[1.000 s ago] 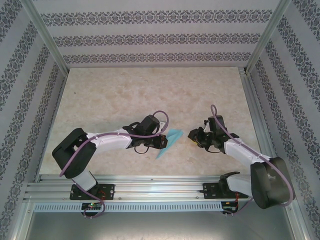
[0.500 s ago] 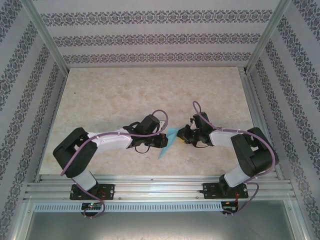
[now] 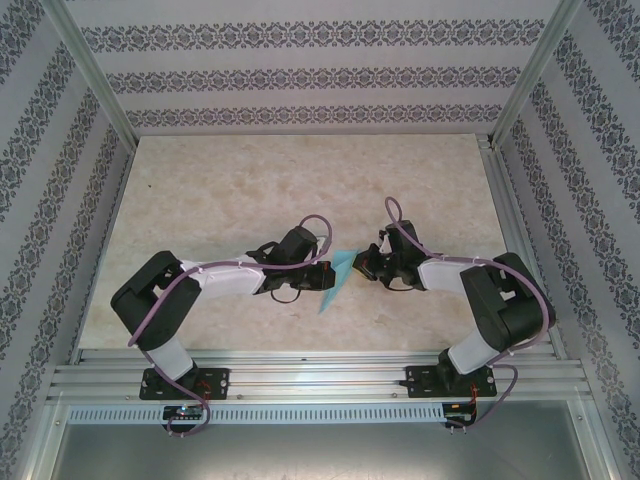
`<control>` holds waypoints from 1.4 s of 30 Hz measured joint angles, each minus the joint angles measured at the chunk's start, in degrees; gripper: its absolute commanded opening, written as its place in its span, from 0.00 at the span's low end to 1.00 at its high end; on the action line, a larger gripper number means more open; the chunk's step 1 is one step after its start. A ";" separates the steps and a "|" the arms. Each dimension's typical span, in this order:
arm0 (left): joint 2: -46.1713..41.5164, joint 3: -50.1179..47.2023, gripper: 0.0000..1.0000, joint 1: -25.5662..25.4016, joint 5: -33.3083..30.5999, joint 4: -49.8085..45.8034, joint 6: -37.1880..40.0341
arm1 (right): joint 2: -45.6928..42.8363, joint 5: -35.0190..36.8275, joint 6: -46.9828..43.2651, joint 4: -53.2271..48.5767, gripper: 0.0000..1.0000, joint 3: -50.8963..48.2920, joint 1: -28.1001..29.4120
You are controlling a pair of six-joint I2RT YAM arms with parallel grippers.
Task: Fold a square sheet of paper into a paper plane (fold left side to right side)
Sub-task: Fold the wing for the fifth time at the center of the table.
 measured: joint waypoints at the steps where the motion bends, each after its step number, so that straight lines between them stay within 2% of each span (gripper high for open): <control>1: 0.17 -0.04 0.04 0.04 0.04 0.35 -0.28 | 0.39 0.00 0.02 0.11 0.05 0.22 0.00; 16: 0.92 -1.05 0.04 1.31 0.42 2.86 -3.21 | 7.52 -0.39 -0.04 2.97 0.04 3.37 1.01; 27: 1.14 -1.22 0.05 2.91 0.42 2.71 -2.82 | 8.33 0.92 -3.10 -2.64 0.04 6.93 1.99; 42: 5.88 -1.81 0.07 3.30 3.30 5.27 -2.73 | 8.33 1.11 -3.48 -2.64 0.04 7.06 2.25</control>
